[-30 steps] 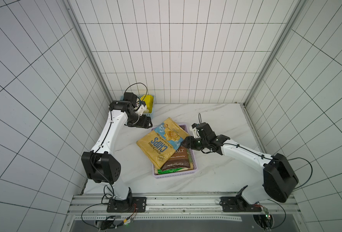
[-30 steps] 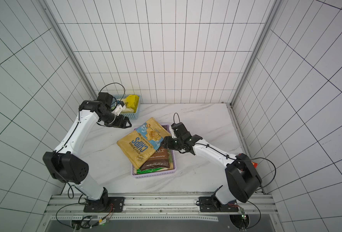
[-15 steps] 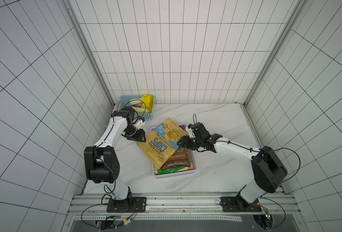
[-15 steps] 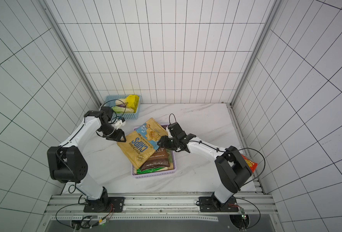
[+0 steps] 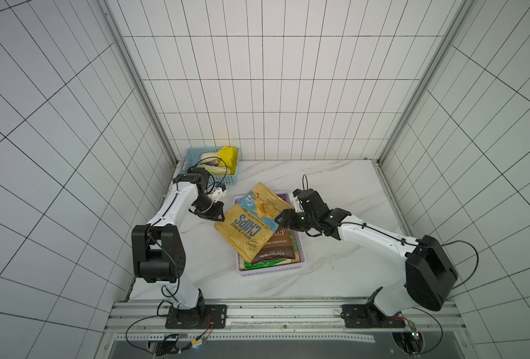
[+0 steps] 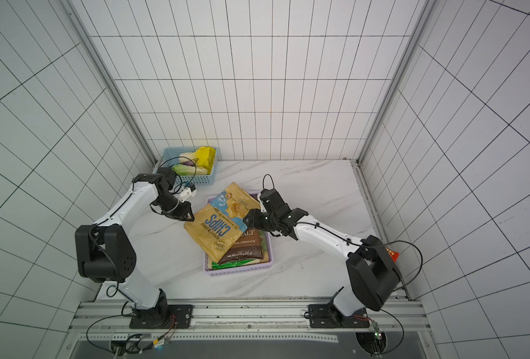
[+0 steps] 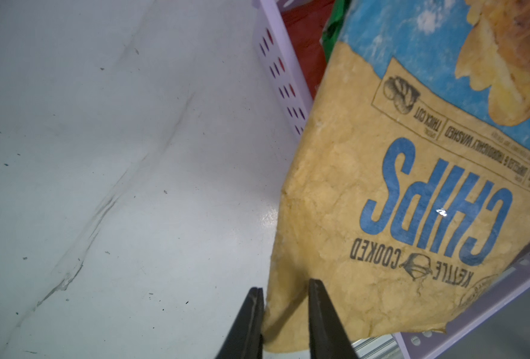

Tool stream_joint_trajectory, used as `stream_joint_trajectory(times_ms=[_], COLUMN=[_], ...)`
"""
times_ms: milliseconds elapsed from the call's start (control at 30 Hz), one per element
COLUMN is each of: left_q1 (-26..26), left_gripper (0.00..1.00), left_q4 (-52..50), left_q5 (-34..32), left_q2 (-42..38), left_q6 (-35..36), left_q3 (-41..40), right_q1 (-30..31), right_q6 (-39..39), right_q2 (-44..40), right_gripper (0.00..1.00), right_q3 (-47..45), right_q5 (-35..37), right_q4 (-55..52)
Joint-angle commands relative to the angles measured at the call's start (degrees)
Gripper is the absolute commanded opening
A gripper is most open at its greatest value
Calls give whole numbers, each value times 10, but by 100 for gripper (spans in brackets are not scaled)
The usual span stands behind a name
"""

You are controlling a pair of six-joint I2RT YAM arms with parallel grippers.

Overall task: Put the potato chips into the basket
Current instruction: Place the potato chip in the basket.

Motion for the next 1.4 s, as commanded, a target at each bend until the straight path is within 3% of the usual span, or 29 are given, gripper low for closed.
stream_joint_trajectory(times_ms=[0, 200, 467, 667, 933, 1133, 1200, 1267, 1367], left_q1=[1, 1, -13, -76, -144, -148, -143, -138, -129], left_gripper=[15, 10, 12, 21, 29, 41, 51, 68, 77], left_q4=[3, -15, -58, -56, -34, -43, -51, -61, -77], left_q5=[40, 76, 157, 164, 176, 155, 147, 142, 135], left_q2=[-4, -13, -25, -43, -49, -64, -78, -88, -100], left_q6=[3, 21, 78, 95, 78, 84, 91, 98, 113], left_q3=[-10, -27, -61, -101, -117, -107, -100, -93, -82], right_q1=[6, 6, -4, -19, -50, -53, -52, -51, -45], right_q6=[14, 16, -11, -61, -114, -127, -126, -124, -122], right_q2=[12, 46, 76, 104, 136, 126, 114, 105, 94], right_gripper=[56, 55, 52, 42, 42, 39, 38, 40, 46], right_q3=[15, 21, 54, 104, 148, 148, 137, 128, 117], right_q5=[-7, 2, -5, 21, 14, -14, -17, -20, -20], right_q4=[9, 14, 4, -59, -111, -129, -126, -122, -121])
